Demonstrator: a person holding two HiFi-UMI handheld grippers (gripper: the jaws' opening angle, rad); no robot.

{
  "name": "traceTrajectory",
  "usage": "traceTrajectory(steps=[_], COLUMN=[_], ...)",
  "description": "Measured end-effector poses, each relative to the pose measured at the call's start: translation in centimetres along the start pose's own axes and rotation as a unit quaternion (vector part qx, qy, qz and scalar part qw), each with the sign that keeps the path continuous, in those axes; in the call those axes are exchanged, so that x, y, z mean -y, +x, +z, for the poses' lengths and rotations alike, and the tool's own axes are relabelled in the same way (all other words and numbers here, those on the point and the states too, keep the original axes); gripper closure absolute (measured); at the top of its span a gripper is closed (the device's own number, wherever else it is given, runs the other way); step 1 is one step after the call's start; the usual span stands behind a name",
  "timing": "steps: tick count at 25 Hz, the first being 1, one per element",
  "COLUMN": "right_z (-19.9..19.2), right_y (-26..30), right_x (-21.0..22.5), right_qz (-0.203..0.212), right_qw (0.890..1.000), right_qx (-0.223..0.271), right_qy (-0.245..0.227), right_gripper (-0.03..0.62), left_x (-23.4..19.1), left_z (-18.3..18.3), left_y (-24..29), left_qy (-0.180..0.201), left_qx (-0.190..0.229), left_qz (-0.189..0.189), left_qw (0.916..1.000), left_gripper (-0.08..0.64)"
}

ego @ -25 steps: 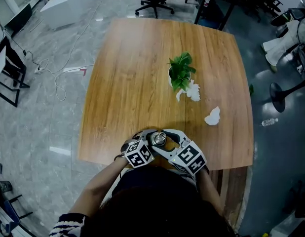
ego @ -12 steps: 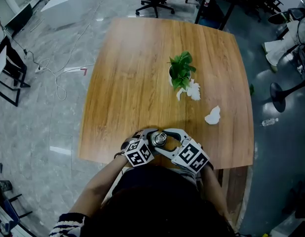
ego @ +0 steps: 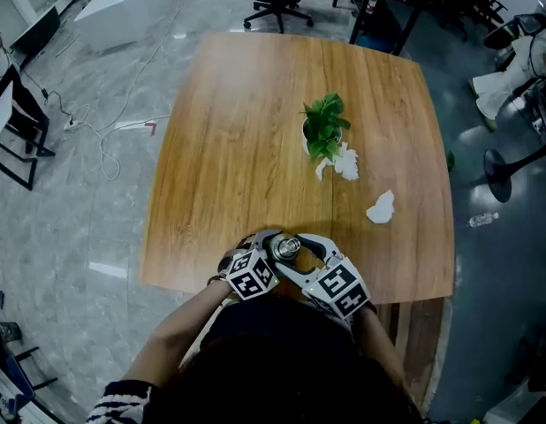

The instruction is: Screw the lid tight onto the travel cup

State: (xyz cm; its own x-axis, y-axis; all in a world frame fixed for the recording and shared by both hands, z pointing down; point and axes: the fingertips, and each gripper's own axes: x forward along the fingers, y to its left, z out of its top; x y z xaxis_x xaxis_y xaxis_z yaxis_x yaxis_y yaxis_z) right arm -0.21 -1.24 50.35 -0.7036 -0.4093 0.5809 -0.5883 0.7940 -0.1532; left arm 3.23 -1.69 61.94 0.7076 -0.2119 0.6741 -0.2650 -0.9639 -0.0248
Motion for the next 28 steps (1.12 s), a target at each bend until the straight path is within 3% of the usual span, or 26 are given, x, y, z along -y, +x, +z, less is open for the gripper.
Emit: traceTrajectory(steps=[4,6,9,13,16,19,22,25,28], right_z=[0.1,0.5,0.9,0.8,0.6,0.1,0.0,0.4,0.7], right_y=[0.2,0.6,0.8,0.6,0.6,0.5,0.9,1.3,1.3], right_x=[0.1,0.0,-0.2,0.2,0.2,-0.4,-0.2,-0.3,0.2], right_qz=[0.046,0.055,0.022,-0.053,-0.028,0.043,0.066,0.054,-0.013], right_qw=[0.995,0.993,0.995,0.997,0.999,0.995,0.988,0.989,0.996], right_qx=[-0.018,-0.007,0.007,0.013,0.011,-0.020,-0.034,-0.011,0.003], right_qy=[-0.084,-0.104,-0.095,-0.048,-0.037,-0.091,-0.139,-0.137,-0.086], right_gripper=[0.325,0.327,0.341,0.341,0.341,0.339,0.339,0.339,0.339], left_x=[0.4,0.4,0.2,-0.6,-0.6,-0.1,0.1,0.0,-0.6], left_z=[-0.3,-0.4,-0.2,0.0,0.0,-0.2,-0.2,-0.2,-0.1], left_y=[-0.3,-0.3,-0.3,-0.1,0.0,-0.2,-0.4,-0.4,-0.3], left_qy=[0.077,0.096,0.077,0.014,0.019,0.061,0.091,0.088,0.044], left_qx=[-0.013,-0.023,-0.027,-0.017,-0.011,-0.005,-0.013,-0.015,-0.015], left_qz=[-0.084,-0.106,-0.090,-0.015,-0.021,-0.069,-0.102,-0.098,-0.054], left_qw=[0.9934,0.9894,0.9926,0.9997,0.9995,0.9958,0.9905,0.9911,0.9975], left_gripper=[0.181,0.179,0.179,0.181,0.179,0.180,0.179,0.179,0.179])
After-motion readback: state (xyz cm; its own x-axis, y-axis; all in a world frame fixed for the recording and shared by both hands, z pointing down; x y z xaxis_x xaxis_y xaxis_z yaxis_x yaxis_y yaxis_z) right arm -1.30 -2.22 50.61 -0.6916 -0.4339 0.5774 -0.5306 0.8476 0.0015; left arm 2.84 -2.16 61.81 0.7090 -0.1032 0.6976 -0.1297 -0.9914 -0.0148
